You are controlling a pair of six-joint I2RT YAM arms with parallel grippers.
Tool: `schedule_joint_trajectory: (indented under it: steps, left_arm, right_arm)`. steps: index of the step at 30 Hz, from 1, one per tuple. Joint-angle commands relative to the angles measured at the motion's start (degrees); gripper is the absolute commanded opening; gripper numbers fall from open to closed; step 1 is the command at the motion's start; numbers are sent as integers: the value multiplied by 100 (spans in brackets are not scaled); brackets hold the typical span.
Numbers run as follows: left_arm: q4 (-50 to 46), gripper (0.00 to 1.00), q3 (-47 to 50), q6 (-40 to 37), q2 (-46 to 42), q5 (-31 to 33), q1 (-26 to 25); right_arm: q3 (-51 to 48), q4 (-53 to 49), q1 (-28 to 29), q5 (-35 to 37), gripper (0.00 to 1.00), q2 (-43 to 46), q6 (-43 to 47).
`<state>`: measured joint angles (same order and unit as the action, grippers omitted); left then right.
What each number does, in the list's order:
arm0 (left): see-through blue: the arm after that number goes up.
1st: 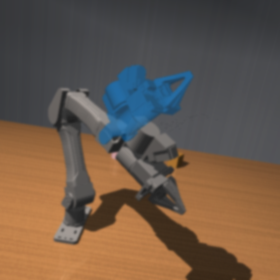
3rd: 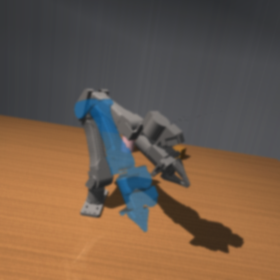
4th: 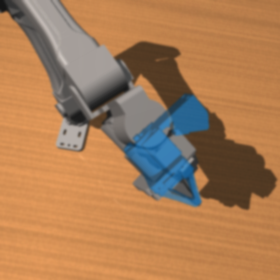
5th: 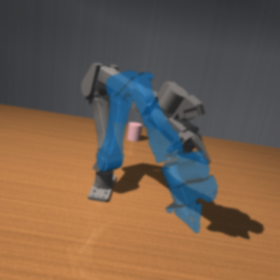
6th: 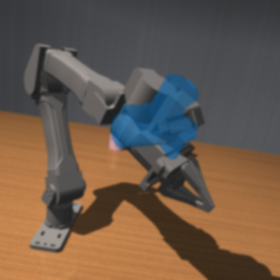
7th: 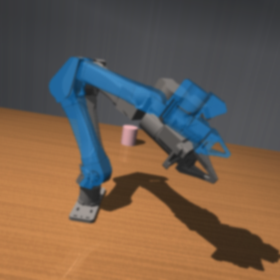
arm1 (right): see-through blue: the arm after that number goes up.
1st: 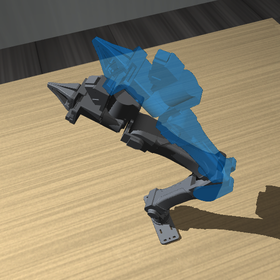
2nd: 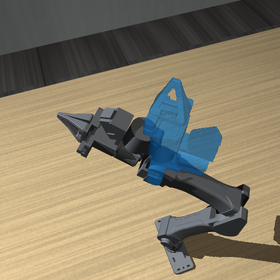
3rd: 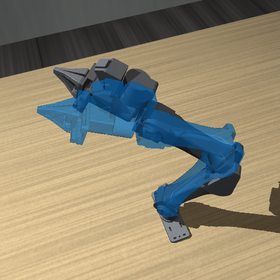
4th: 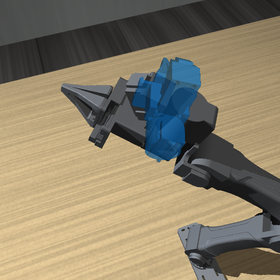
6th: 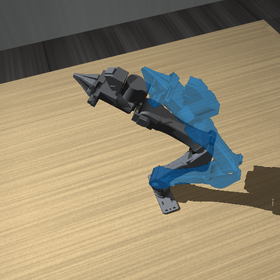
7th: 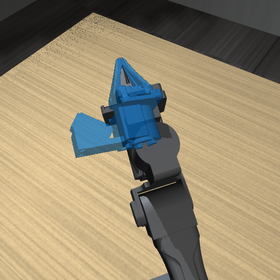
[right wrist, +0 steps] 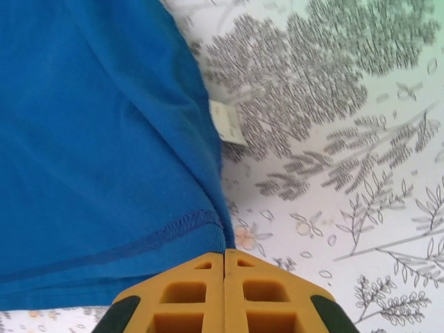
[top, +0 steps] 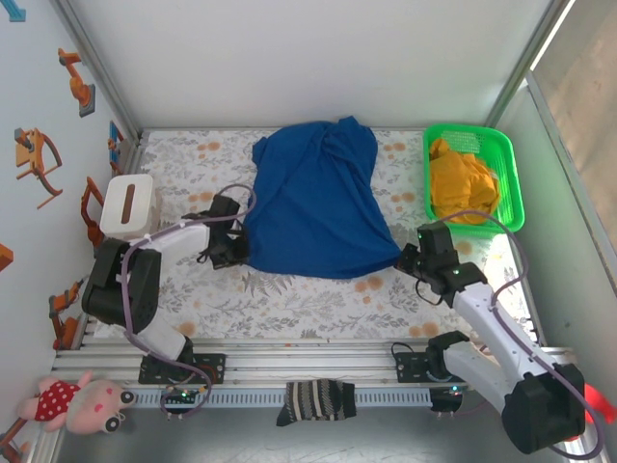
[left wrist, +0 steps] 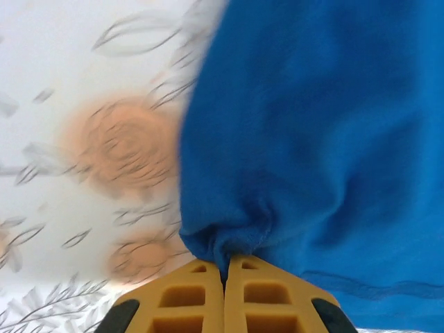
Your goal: Fold the inside-out t-shirt
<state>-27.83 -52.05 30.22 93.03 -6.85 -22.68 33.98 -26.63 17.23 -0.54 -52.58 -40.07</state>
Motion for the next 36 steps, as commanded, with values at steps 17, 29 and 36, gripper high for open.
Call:
schedule_joint_trajectory:
  steps: [17, 29, 36]
  left_arm:
    - [-86, 0, -8061, 1842, 208, -1945, 2722]
    - [857, 0, -7245, 2554, -625, -2111, 3282]
    - [925, 0, -6612, 2537, -525, -2451, 3113]
  right_arm:
    - [9266, -897, -1273, -1203, 0, -3065, 638]
    - [9283, -930, -1362, -885, 0, -2388, 994]
    - [7796, -194, -1239, -1993, 0, -2646, 373]
